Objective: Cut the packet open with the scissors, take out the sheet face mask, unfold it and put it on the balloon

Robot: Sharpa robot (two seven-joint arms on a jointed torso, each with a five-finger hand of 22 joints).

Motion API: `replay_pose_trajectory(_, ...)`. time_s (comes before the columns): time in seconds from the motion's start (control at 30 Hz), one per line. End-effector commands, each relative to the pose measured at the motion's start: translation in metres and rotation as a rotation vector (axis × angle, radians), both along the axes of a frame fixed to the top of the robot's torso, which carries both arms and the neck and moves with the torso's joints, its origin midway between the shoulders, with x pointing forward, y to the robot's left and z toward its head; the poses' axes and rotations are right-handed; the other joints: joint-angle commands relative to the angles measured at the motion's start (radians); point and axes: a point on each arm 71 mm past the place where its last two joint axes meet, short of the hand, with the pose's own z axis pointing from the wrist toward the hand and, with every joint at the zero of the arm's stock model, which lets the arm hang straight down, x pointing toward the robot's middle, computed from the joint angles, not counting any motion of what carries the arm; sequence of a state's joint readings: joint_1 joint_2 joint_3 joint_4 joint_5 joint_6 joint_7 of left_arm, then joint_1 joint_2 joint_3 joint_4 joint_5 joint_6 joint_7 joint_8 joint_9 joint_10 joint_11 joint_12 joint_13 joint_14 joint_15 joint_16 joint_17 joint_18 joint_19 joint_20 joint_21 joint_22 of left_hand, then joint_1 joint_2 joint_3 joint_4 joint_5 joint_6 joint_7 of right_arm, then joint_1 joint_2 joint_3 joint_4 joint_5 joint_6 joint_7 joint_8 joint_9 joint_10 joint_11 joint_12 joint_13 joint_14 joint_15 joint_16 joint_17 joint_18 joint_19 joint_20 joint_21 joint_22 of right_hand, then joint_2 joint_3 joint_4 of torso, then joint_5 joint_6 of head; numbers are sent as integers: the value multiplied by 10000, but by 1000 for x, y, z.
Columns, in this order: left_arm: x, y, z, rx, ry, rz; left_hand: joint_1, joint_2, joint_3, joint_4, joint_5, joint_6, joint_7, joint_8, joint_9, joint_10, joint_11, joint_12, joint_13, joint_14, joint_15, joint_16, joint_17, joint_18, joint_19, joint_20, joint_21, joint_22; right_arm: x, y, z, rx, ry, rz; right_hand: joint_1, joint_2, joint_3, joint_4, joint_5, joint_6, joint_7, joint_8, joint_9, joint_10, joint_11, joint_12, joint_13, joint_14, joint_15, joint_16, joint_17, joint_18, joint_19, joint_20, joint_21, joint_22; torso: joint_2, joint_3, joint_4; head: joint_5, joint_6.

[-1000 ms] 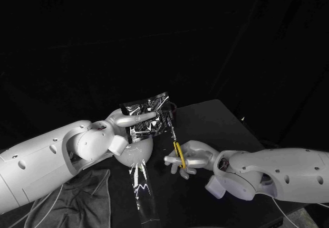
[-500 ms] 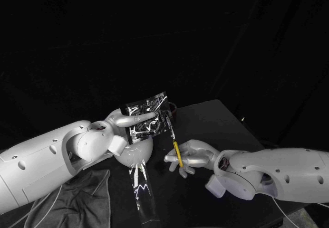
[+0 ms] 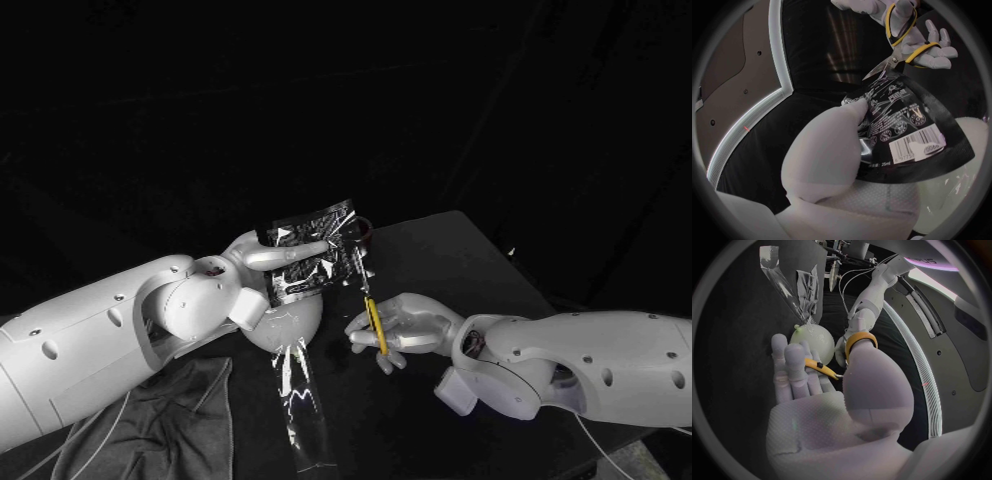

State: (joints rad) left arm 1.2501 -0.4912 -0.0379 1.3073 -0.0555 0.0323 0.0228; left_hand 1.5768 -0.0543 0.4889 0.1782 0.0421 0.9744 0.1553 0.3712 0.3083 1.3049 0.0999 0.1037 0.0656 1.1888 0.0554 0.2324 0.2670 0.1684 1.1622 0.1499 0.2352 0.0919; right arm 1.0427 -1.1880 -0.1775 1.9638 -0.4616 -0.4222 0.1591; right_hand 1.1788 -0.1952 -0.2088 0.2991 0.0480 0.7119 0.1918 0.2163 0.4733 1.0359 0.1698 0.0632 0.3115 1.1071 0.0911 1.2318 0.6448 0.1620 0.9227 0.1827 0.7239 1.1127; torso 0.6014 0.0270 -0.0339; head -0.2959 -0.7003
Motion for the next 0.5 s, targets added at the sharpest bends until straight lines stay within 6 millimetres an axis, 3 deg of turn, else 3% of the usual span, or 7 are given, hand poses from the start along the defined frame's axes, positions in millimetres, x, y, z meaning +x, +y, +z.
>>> replay_pose_trajectory(0.03, -1, -2, 0, 365, -381, -294, -88, 76, 76, -4, 67, -56, 47, 91, 373, 179, -83, 33, 24, 94, -12, 54, 24, 160, 110, 1, 60, -11, 0, 2, 3, -2, -155, 349, 14, 28, 52, -2, 34, 8, 508, 22, -9, -10, -20, 56, -93, -64, 23, 85, 36, 106, -22, 45, -2, 25, 0, 7, 2, -2, 9)
replay_pose_trajectory(0.27, -2, -2, 0, 597, -715, -581, -202, 78, 124, -66, 65, -97, 23, 154, 467, 289, -117, 46, 49, 239, -62, 113, 86, 161, 258, -52, 116, -9, 5, -2, 9, -68, -325, 289, -5, 194, 152, -5, 23, 163, 453, 126, 0, 191, -70, 154, -314, -72, -8, 214, 29, 175, -35, 93, 43, 49, 4, 2, 8, -7, 17)
replay_pose_trajectory(0.5, -3, -2, 0, 684, -849, -666, -265, 74, 144, -119, 64, -113, 3, 194, 528, 378, -143, 70, 72, 309, -92, 143, 128, 159, 331, -84, 143, -10, 7, -5, 11, -68, -353, 212, 20, 599, 330, -30, 5, 485, 318, 327, 20, 649, -208, 359, -564, 54, -109, 408, 120, 221, -14, 57, 124, 82, 6, -2, 20, -17, 12)
